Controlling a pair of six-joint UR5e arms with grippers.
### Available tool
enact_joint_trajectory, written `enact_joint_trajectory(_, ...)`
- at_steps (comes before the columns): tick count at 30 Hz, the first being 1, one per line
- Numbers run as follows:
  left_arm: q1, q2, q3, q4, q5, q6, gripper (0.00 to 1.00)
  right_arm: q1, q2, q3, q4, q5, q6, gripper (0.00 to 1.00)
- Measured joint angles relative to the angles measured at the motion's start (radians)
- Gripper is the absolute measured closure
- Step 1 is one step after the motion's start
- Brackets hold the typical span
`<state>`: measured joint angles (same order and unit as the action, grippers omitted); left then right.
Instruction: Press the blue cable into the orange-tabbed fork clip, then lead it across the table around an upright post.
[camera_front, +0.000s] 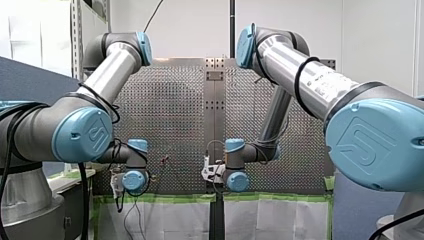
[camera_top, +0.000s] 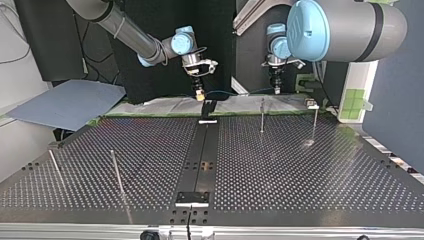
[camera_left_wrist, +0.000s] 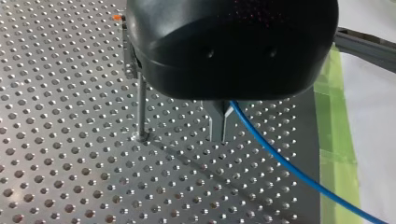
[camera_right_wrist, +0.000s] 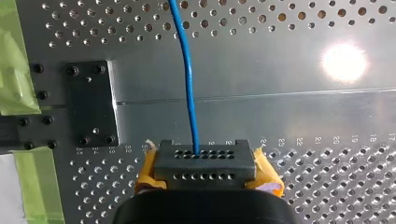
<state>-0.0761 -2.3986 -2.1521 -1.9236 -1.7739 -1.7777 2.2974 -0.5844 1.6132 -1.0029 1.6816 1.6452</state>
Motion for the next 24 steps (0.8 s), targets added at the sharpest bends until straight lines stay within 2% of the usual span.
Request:
enact_joint_trajectory(7,0.003,0.056,0.011,-0.015,0.001,-0.004,1.00,0.000,0.000,-0.012,0.002,0.000,0.000,1.00)
enact_joint_trajectory(24,0.019,0.062,0.024,-0.018,0.015,0.003,1.00,0.000,0.002,-0.020,0.009,0.001,-0.003,1.00)
